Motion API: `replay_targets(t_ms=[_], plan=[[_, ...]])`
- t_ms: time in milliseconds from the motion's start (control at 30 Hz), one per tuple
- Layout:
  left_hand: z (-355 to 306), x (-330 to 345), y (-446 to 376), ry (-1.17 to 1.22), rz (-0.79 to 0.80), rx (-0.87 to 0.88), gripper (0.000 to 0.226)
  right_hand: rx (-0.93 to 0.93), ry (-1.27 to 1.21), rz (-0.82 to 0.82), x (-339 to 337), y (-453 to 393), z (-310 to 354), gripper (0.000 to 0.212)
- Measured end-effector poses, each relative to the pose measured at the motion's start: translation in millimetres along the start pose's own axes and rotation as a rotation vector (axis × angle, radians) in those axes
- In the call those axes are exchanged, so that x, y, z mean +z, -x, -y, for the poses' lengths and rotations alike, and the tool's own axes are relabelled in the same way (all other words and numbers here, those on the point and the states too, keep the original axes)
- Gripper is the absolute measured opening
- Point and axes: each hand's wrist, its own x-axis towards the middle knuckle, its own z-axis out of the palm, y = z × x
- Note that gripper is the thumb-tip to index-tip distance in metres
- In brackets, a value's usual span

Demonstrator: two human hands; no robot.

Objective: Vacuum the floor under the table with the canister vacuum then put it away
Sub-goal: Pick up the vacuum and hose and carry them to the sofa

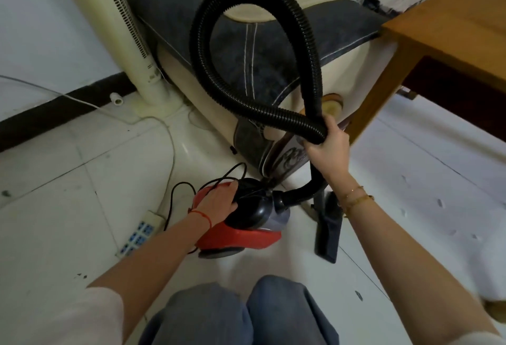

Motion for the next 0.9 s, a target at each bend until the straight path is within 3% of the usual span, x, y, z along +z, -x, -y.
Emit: replay_targets(t_ms=[267, 467, 633, 700, 767, 833, 900], plan=[[-7.9, 24.5, -13.2, 0.029, -0.046, 0.033, 0.032, -0.006, -0.039, 0.034, 16.7, -0.6, -9.9, 0.05], [-12.1, 28.9, -17.5, 0.105, -0.012, 0.006, 0.038, -0.089, -0.077, 0.115, 15.2, 3.1, -18.0, 0.103], [-18.2, 31.7, -14.8, 0.192, -0.04, -0.093, 0.054, -0.106, -0.028, 0.167, 9.5, 8.9, -24.5, 0.128], [-23.4, 36.7, -11.7, 0.299, -0.105, -0.12, 0.073, -0.098, -0.022, 0.192, 6.6, 12.7, -24.3, 0.133], [-29.8, 40.9, -10.9, 0.248, -0.269, -0.09, 0.086, -0.121, -0.006, 0.199, 3.8, 16.4, -23.8, 0.135], [-35.9, 40.7, -14.2, 0.106, -0.43, 0.011, 0.075, -0.152, 0.024, 0.195, 1.7, 21.3, -22.8, 0.137], [-42.9, 33.8, -19.1, 0.067, -0.469, 0.119, 0.048, -0.194, 0.068, 0.193, -0.9, 26.6, -20.5, 0.139]])
